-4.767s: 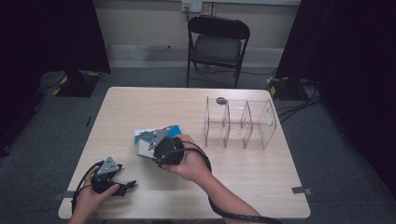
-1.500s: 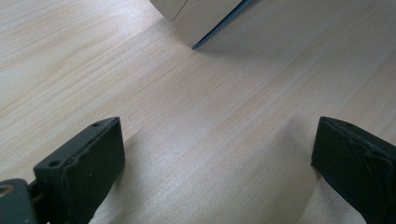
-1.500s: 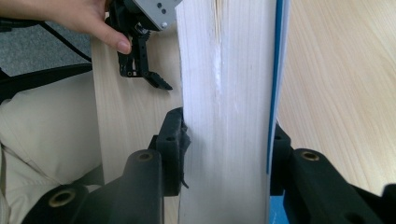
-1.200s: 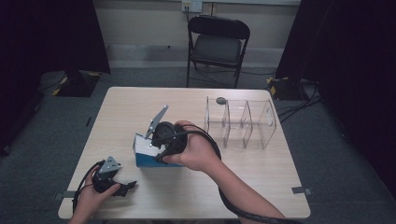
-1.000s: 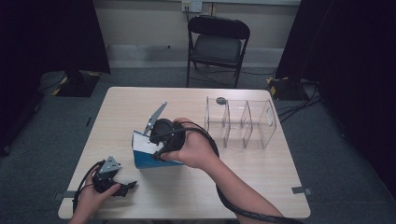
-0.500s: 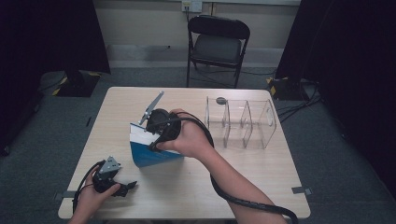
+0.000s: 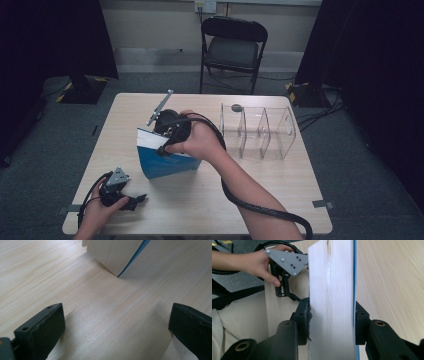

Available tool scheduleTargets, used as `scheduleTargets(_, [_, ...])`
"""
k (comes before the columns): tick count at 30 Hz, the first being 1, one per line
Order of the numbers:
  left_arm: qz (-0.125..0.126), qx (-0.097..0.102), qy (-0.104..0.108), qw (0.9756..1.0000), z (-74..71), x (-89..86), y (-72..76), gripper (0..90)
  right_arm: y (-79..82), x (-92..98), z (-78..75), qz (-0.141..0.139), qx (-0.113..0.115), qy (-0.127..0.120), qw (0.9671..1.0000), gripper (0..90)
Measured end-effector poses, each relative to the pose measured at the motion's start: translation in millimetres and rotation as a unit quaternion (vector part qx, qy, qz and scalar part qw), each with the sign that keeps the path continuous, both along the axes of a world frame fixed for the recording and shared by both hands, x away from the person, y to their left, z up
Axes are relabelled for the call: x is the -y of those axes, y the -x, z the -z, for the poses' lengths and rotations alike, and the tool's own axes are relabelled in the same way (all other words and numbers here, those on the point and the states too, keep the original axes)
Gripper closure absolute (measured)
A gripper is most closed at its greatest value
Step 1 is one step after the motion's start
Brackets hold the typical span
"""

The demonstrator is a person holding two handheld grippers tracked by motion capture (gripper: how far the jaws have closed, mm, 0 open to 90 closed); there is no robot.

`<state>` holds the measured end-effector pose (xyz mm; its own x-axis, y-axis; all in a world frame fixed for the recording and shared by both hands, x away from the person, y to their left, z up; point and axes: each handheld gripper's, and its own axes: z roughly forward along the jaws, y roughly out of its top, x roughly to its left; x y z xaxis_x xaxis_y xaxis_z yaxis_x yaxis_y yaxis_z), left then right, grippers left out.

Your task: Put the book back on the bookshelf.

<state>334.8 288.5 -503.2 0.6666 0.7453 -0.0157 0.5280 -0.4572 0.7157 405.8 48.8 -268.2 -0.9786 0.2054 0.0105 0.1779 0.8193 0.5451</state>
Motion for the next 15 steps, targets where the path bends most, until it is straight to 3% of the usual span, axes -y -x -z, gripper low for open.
scheduleTargets(15, [0.000,0.000,0.000,1.0000,0.0,0.0,0.0,0.0,-15.4,-5.1,-2.0,-0.002,-0.015,0.000,0.9999,58.2])
